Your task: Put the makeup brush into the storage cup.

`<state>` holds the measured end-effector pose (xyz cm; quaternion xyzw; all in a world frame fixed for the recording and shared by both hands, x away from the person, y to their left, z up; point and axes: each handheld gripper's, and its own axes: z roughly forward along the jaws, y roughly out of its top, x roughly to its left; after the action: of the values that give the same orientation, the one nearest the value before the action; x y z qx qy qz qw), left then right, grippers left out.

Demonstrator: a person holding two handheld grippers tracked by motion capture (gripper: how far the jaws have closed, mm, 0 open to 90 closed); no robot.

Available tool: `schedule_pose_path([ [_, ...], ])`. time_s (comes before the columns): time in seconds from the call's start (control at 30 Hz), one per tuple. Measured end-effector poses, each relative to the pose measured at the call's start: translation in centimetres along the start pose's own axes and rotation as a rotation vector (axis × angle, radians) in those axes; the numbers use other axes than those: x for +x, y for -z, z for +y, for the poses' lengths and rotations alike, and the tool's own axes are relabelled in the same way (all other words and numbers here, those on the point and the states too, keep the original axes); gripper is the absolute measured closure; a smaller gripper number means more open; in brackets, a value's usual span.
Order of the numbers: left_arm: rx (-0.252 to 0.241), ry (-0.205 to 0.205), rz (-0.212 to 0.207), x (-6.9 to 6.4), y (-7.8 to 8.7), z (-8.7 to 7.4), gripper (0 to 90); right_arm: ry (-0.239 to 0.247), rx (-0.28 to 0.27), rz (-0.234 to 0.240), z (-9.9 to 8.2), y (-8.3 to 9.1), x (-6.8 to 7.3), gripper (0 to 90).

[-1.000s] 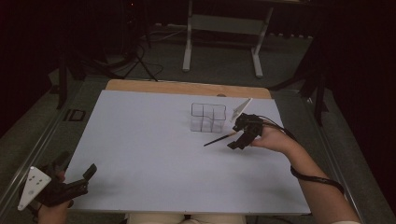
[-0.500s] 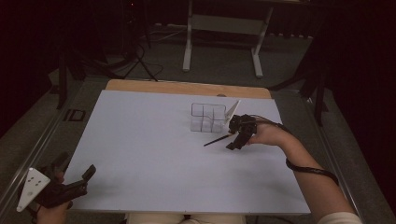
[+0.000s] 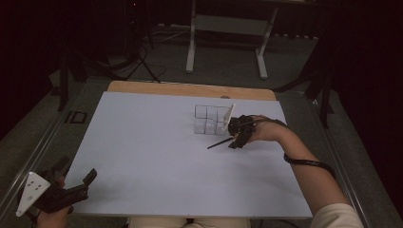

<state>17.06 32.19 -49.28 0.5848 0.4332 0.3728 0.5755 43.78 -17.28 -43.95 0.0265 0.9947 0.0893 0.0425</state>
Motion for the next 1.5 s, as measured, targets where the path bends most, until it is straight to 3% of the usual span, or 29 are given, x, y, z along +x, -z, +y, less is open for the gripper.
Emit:
schedule_pose_path([
  [0.03, 0.000, 0.001, 0.002, 0.0, 0.0, 0.0, 2.0, 0.005, 0.005, 0.013, 0.1, -0.1, -0.1, 48.4],
  [0.27, 0.005, -0.001, 0.004, 0.0, 0.3, 0.0, 2.0, 0.073, 0.027, -0.014, 0.8, -0.9, -0.4, 51.0],
  [0.47, 0.009, 0.007, 0.002, 0.0, 0.4, -0.1, 2.0, 0.186, 0.042, -0.064, 1.3, -2.0, -0.4, 52.8],
  [0.7, 0.011, 0.018, -0.003, 0.0, 0.3, -0.2, 2.0, 0.264, 0.072, -0.108, 1.7, -2.8, -0.2, 55.0],
  [0.97, 0.016, 0.017, -0.008, -0.1, 0.2, -0.3, 2.0, 0.400, 0.090, -0.106, 2.3, -3.9, -0.1, 58.8],
  [1.33, 0.021, 0.020, -0.017, -0.1, 0.1, -0.3, 2.0, 0.460, 0.116, -0.112, 2.5, -5.1, -0.5, 66.8],
  [1.5, 0.025, 0.019, -0.020, -0.1, 0.1, -0.4, 2.0, 0.455, 0.127, -0.112, 2.4, -5.3, -0.8, 67.9],
])
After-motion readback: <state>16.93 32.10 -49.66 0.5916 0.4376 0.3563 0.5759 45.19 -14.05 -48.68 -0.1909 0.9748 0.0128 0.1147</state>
